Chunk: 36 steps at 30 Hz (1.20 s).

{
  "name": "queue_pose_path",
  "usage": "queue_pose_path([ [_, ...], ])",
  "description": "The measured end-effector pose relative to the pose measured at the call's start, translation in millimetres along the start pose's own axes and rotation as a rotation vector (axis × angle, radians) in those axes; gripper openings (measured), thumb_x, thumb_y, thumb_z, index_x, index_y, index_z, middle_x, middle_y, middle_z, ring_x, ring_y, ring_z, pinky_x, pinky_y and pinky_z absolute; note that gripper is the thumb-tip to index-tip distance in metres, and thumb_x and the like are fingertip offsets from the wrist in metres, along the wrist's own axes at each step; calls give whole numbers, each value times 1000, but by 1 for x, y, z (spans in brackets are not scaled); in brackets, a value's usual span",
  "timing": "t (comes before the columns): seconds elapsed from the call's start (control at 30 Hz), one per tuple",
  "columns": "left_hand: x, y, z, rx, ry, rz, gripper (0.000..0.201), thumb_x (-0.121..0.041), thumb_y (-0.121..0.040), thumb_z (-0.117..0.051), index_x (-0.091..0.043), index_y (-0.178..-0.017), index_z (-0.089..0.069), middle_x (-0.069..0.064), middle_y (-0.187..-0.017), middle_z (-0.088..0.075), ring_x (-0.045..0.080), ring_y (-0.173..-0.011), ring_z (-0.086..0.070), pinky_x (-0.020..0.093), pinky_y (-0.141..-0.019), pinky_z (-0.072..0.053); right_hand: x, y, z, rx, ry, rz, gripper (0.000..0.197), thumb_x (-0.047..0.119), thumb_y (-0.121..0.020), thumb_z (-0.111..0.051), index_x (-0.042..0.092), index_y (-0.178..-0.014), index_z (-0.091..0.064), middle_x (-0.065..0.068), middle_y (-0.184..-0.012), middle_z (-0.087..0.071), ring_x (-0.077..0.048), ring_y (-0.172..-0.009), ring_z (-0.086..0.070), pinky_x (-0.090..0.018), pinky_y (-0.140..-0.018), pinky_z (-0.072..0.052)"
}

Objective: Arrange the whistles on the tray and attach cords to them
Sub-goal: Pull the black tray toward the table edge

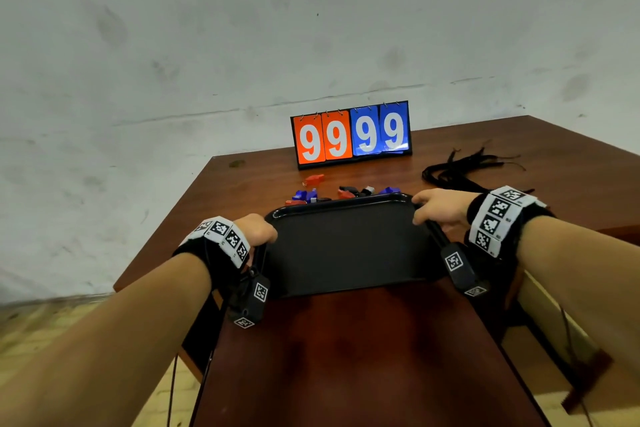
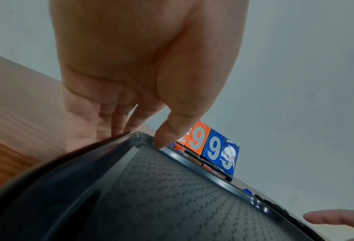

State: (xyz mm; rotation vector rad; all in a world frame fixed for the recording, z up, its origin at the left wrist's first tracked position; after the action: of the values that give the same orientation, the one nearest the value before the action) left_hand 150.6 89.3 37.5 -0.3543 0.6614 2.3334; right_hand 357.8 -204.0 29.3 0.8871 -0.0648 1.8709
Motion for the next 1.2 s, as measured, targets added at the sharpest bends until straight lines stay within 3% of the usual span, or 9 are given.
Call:
queue_pose_path([
  [0.1, -3, -14, 0, -8, 39, 6, 26, -12, -80, -60, 4, -101, -64, 19, -100, -68, 35, -90, -67, 38, -82, -54, 6, -9, 1, -20, -17, 22, 67, 21, -85, -67, 18, -146, -40, -5, -114, -56, -18, -80, -53, -25, -53, -41],
  [0.23, -15, -24, 4, -19, 12, 11, 25, -14, -82, -59, 3, -100, -62, 15, -88, -64, 30, -76, -63, 33, -70, -52, 11, -23, 1, -56, -4, 59, 69, 19, -85, -69, 14, -147, -40, -8, -146, -45, -26, -125, -49, -30, -90, -46],
  [0.3, -20, -27, 6, -40, -14, 7, 21, -17, -85, -60, -1, -98, -60, 10, -83, -60, 23, -68, -56, 27, -61, -43, 14, -27, 2, -64, -19, 68, 69, 17, -85, -69, 12, -147, -40, -9, -148, -43, -27, -130, -46, -33, -101, -42],
  [0.4, -26, -34, 4, -39, -10, 2, 23, -17, -85, -61, -1, -101, -59, 14, -99, -63, 26, -80, -58, 30, -69, -45, 19, -33, 3, -76, 5, 83, 69, 18, -86, -69, 11, -148, -39, -10, -148, -42, -27, -133, -44, -35, -108, -38],
  [0.6, -29, -33, 9, -51, 40, -28, 28, -19, -82, -63, -3, -104, -62, 13, -105, -64, 21, -78, -58, 29, -64, -43, 16, -35, 2, -85, 2, 72, 68, 18, -85, -69, 12, -147, -40, -10, -147, -43, -27, -131, -46, -36, -108, -40],
  [0.73, -24, -30, 4, -59, 80, -52, 9, -15, -82, -65, -10, -87, -61, 10, -103, -62, 26, -90, -60, 34, -82, -47, 13, -30, -1, -95, -7, 62, 66, 18, -86, -69, 11, -145, -41, -9, -148, -43, -26, -133, -44, -33, -104, -38],
  [0.9, -22, -19, 6, -45, 162, -83, 16, -13, -83, -64, -18, -75, -51, 6, -91, -56, 25, -89, -55, 40, -93, -48, 17, -22, 0, -100, -24, 47, 68, 17, -84, -71, 12, -145, -42, -9, -149, -42, -27, -135, -42, -34, -105, -37],
  [1.07, -26, -15, 2, -25, 207, -127, 23, -11, -86, -63, -21, -73, -46, 2, -88, -48, 24, -94, -48, 34, -90, -42, 22, -15, -5, -153, 23, 12, 61, 17, -86, -68, 10, -143, -44, -11, -144, -46, -28, -130, -46, -33, -100, -40],
  [1.2, -25, -18, -2, -28, 216, -153, 25, -13, -87, -62, -22, -72, -44, -5, -77, -42, 15, -77, -46, 30, -83, -36, 27, -14, -8, -151, 35, 6, 62, 16, -86, -68, 10, -143, -44, -10, -146, -45, -28, -132, -45, -34, -105, -38],
])
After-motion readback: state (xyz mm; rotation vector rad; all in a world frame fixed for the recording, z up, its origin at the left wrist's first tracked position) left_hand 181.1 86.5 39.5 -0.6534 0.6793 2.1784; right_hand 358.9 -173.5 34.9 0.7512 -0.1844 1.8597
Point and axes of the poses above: each hand's wrist, its own y-axis away from the middle knuckle, its own z-axis out of the back of the hand, x = y × z, the point moved 5 cm from there along -y, towards the middle knuckle
